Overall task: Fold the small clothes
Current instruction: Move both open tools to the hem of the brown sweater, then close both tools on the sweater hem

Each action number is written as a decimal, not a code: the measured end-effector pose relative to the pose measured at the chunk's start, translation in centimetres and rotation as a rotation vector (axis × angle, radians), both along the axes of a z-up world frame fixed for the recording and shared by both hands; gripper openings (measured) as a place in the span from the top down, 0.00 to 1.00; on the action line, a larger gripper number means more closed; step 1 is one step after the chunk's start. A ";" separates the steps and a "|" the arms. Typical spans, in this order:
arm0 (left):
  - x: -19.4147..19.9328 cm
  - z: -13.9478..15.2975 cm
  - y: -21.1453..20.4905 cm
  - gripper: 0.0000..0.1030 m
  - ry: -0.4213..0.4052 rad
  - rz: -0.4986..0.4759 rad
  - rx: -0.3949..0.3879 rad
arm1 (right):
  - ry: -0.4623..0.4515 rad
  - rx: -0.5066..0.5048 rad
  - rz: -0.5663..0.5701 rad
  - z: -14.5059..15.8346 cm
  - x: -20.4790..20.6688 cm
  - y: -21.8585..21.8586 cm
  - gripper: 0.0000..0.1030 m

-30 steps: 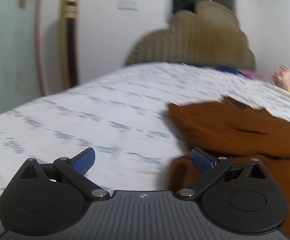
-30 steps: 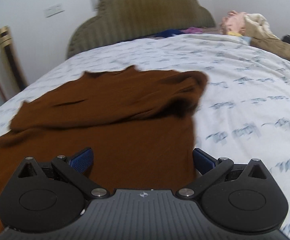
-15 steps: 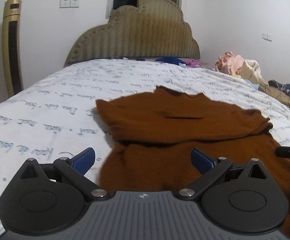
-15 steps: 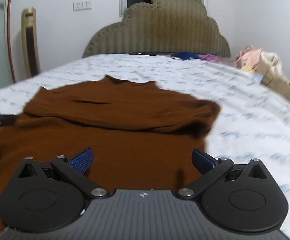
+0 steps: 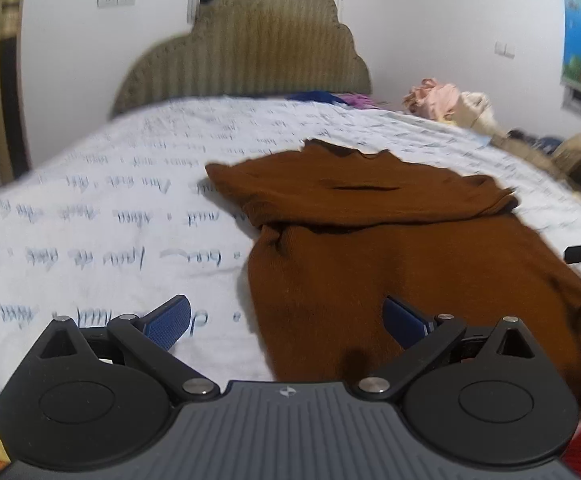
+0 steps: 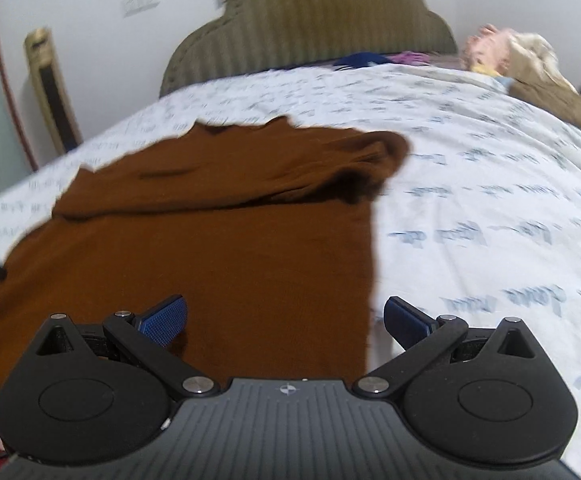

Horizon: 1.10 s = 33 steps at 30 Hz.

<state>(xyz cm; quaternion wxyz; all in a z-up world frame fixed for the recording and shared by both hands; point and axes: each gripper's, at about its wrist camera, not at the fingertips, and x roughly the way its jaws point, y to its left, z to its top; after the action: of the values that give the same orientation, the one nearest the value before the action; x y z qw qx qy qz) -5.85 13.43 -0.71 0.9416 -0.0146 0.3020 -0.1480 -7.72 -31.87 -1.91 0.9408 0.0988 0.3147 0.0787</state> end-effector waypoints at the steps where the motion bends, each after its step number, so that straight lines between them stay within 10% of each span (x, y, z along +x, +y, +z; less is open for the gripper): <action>1: 0.4 0.0 0.6 0.00 0.052 -0.021 -0.032 | 0.013 0.037 -0.019 -0.1 -0.1 -1.0 0.00; 9: 2.2 -1.4 0.4 0.03 0.190 -0.086 -0.186 | 0.078 0.235 0.069 -2.0 -2.5 -2.6 0.03; 17: 2.7 -1.7 -2.2 0.83 0.306 -0.129 -0.263 | 0.071 0.112 0.157 -1.2 -3.2 1.6 0.62; 19: 3.4 -1.7 -1.6 0.86 0.374 -0.124 -0.326 | 0.070 0.123 0.126 -1.3 -3.4 0.8 0.81; 33: 8.7 6.7 -1.0 0.87 0.362 -0.222 -0.599 | -0.039 0.646 0.254 4.2 1.1 -4.7 0.85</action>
<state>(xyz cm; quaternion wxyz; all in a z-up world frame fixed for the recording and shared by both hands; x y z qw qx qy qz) 2.88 12.38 6.01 0.8051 -0.2825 0.4069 -0.3262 -6.67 -36.62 2.26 0.8494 0.3498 0.2654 0.2927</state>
